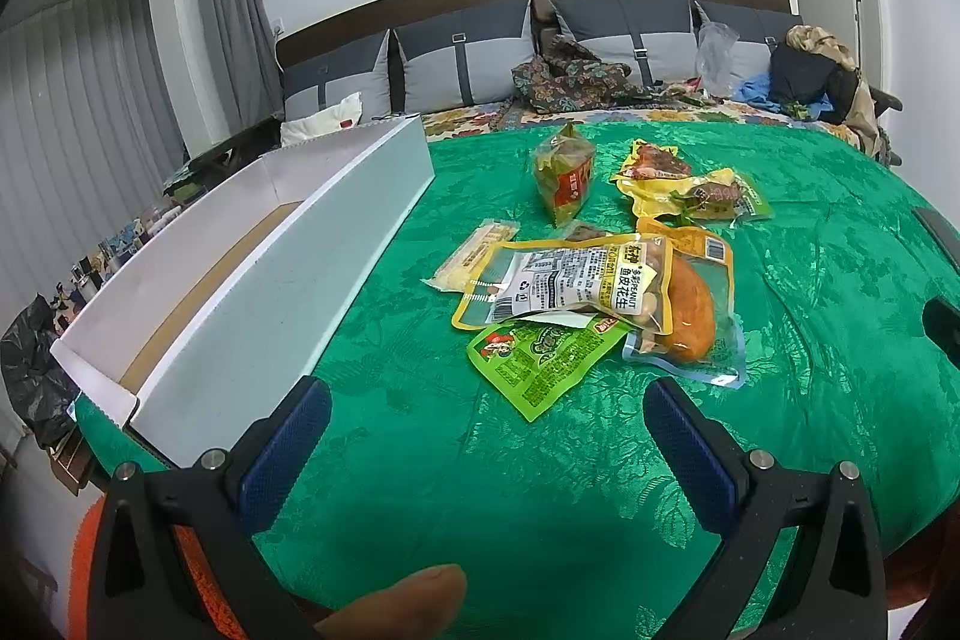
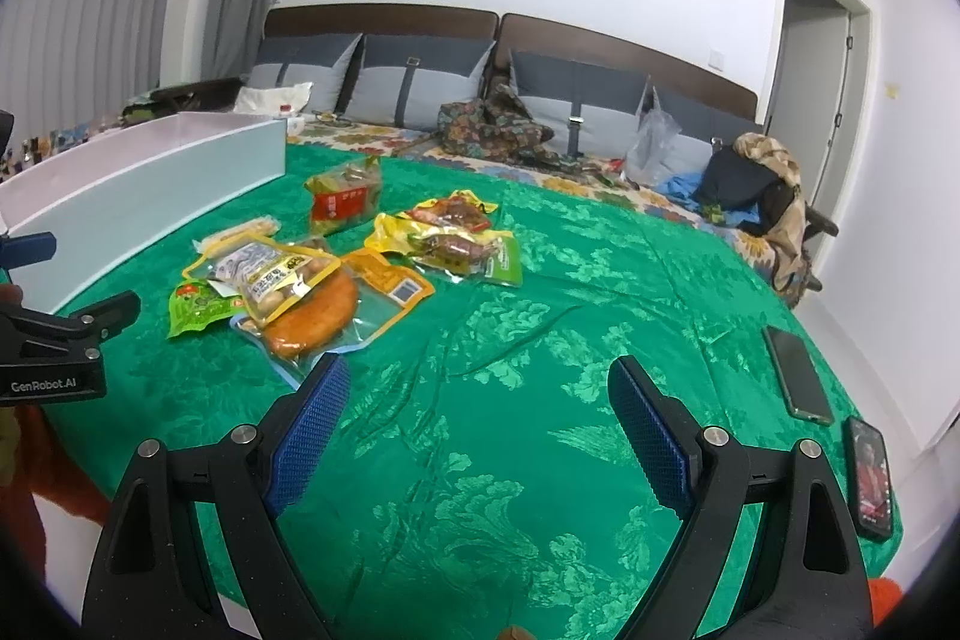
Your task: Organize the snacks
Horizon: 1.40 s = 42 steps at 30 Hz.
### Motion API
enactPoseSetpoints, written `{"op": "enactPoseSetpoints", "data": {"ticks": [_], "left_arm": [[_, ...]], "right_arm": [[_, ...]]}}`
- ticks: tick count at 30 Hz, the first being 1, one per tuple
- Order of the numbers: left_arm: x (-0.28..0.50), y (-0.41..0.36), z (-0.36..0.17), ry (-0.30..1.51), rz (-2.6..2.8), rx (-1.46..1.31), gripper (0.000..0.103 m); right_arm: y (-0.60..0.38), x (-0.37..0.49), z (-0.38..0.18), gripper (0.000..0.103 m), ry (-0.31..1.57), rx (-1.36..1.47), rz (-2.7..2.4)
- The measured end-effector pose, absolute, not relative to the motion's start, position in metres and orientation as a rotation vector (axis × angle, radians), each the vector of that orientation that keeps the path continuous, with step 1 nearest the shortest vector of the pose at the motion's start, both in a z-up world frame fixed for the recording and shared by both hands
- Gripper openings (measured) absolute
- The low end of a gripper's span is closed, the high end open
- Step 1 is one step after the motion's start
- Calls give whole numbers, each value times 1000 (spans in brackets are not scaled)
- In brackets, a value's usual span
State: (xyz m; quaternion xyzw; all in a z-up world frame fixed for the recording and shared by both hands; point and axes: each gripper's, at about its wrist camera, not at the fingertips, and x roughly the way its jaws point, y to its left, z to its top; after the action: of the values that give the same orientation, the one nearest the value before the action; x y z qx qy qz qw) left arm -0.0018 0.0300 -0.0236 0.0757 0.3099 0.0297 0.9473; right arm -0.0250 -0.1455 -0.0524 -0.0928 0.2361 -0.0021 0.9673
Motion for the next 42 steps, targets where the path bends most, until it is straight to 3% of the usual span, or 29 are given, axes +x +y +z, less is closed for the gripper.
{"op": "enactPoseSetpoints", "data": {"ticks": [42], "left_arm": [[2,33,-33,646,68,146,103]], "right_arm": [[-147,-25,-60,90,495,-194,-2]]}}
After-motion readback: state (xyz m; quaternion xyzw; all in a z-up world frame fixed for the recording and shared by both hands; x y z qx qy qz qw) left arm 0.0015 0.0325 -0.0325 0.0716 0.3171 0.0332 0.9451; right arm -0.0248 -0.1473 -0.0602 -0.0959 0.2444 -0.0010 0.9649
